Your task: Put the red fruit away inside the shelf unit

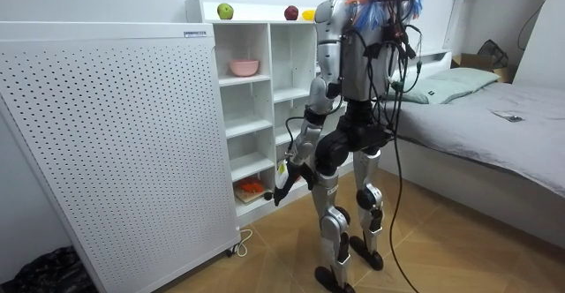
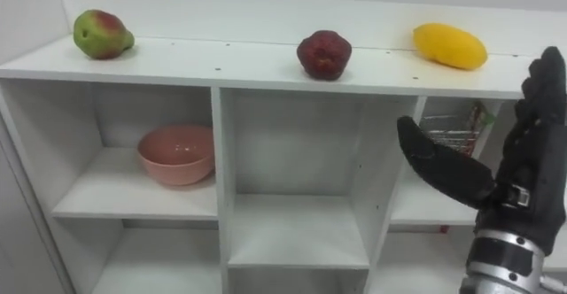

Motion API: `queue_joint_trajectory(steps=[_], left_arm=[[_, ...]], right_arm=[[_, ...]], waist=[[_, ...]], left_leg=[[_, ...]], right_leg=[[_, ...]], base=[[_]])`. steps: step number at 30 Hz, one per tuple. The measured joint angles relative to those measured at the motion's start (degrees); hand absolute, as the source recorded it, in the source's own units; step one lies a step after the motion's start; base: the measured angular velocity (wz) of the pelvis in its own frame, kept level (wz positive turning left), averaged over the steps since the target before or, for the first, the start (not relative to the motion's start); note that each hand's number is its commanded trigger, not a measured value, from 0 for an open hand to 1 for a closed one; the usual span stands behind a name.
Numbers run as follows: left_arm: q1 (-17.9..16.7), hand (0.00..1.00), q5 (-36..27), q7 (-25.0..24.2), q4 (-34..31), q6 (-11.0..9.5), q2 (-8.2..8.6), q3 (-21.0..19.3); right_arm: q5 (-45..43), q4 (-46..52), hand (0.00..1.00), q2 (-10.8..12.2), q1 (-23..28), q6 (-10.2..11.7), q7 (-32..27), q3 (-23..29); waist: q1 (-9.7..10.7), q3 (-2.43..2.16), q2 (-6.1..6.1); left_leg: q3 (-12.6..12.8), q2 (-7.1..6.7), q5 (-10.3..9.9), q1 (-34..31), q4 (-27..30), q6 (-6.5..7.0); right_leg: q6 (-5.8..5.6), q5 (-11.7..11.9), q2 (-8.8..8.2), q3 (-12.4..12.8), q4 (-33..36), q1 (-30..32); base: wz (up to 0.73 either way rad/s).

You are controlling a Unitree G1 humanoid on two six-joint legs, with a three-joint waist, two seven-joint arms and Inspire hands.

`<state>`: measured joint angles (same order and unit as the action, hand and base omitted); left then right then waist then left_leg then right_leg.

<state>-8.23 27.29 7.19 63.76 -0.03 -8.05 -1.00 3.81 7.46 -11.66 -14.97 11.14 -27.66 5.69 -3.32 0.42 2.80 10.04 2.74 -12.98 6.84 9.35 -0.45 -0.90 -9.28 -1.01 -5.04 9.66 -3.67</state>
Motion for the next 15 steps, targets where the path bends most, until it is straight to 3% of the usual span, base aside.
queue_joint_trajectory(steps=[5, 7, 10, 12, 15], left_arm=[[0.0, 0.0, 0.8, -1.7, -1.3, 1.5, -0.1, -0.3], [0.0, 0.0, 1.0, -1.7, -1.7, 1.7, -0.1, 0.0], [0.3, 0.0, 1.0, -1.7, -1.8, 2.1, -0.08, 0.1], [0.4, 0.0, 1.0, -1.7, -1.8, 2.2, -0.09, 0.1], [0.5, 0.0, 0.9, -1.7, -1.8, 2.2, -0.19, 0.1]], right_arm=[[0.3, -3.3, 0.0, -0.1, -5.1, -1.1, 1.4, 0.0], [0.5, -5.4, 0.0, -0.2, -7.3, -2.5, 2.1, 0.0], [0.4, -6.0, 0.0, -0.6, -7.7, -2.5, 2.7, 0.0], [0.4, -8.0, 0.0, -0.8, -9.2, -2.6, 2.8, -0.1], [0.4, -11.4, 0.0, -2.3, -11.9, -2.7, 2.8, -0.1]], waist=[[-0.4, -0.02, 0.24], [-0.8, 0.0, 0.31], [-1.6, 0.01, 0.35], [-1.7, 0.04, 0.42], [-1.7, 0.16, 0.75]], left_leg=[[-1.2, -0.08, 0.0, -0.3, 0.2, 0.0], [-1.4, -0.13, 0.0, -0.5, 0.3, 0.0], [-1.6, -0.15, 0.0, -0.7, 0.3, 0.0], [-2.1, -0.22, 0.0, -0.9, 0.3, 0.02], [-2.4, -0.27, 0.0, -1.2, 0.4, 0.05]], right_leg=[[0.0, 0.0, -0.19, -1.2, 0.0, -0.3], [0.0, 0.0, -0.29, -1.6, 0.0, -0.3], [0.0, 0.0, -0.35, -2.0, 0.0, -0.2], [0.0, 0.0, -0.56, -3.7, 0.0, -0.2], [0.0, 0.0, -0.67, -4.5, 0.0, -0.1]], base=[[0.11], [0.07], [0.04], [0.1], [0.08]])
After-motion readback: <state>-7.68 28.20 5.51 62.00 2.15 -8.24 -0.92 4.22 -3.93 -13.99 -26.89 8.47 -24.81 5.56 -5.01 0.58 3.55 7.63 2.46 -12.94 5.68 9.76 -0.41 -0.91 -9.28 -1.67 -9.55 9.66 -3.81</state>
